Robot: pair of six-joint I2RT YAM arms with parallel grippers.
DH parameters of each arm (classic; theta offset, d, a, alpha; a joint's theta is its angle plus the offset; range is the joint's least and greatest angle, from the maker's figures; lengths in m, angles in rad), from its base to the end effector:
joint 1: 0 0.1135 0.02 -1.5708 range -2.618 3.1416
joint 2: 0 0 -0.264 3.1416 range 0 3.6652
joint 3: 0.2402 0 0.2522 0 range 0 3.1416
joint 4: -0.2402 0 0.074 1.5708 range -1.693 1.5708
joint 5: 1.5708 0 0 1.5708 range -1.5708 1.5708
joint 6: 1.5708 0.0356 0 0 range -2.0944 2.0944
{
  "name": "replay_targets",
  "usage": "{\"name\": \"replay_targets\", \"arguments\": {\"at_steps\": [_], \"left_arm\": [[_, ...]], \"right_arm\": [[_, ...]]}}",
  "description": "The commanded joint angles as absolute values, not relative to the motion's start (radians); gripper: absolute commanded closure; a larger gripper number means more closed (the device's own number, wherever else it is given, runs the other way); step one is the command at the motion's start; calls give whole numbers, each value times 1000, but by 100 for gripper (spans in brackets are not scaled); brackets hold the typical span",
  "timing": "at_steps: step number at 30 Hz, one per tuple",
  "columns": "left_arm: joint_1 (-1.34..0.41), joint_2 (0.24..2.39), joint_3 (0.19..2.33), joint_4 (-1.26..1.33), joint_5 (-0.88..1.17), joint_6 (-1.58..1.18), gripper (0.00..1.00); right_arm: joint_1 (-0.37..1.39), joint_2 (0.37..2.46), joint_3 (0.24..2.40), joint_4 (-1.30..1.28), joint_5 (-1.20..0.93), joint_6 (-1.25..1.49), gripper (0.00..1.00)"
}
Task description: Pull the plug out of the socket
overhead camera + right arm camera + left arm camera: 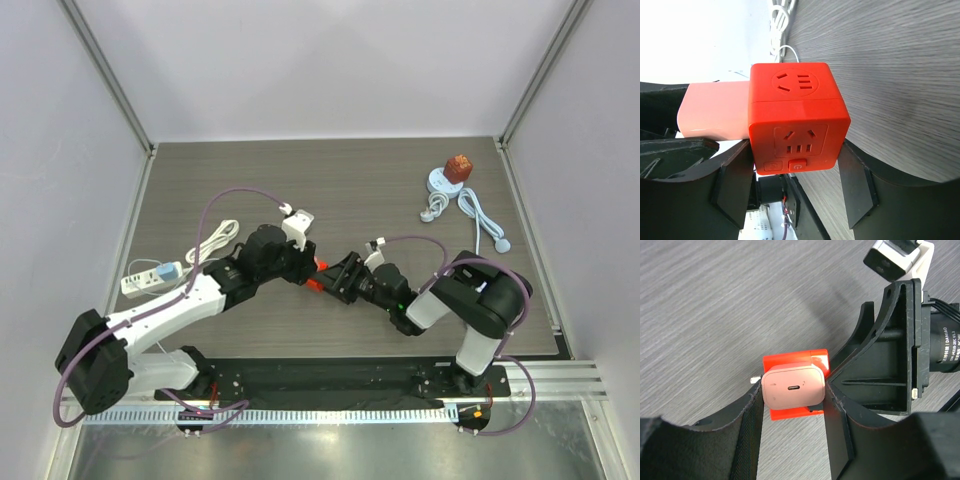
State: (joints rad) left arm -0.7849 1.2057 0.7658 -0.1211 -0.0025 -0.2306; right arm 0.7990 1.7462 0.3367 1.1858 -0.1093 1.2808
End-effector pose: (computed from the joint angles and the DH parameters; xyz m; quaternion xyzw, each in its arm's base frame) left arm 0.1881 -0.1877 0.2518 0.2389 0.8420 -0.2342 0.4232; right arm 0.1864 0.1971 0.1170 0.1531 0.7660 0.5587 0.2785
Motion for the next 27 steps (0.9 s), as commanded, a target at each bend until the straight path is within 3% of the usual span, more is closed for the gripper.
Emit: {"name": "replay_targets", "arguments": {"at_steps": [1, 12, 18, 22, 27], "left_arm": [[-787, 1111, 766, 53, 24, -232, 100], [-788, 1017, 680, 221, 152, -224, 100], [-790, 1049, 732, 109, 81, -206, 100], [-790, 1046, 718, 133, 92, -221, 100], [-790, 1008, 681, 208, 117, -238, 100]], "right_arm": [[784, 1759, 339, 997, 72, 1282, 99], [810, 1783, 440, 780, 103, 1304, 99], [839, 1697, 494, 520, 239, 1218, 99], [845, 1703, 503, 515, 245, 1212, 99], [845, 1779, 479, 696, 151, 1233, 99]]}}
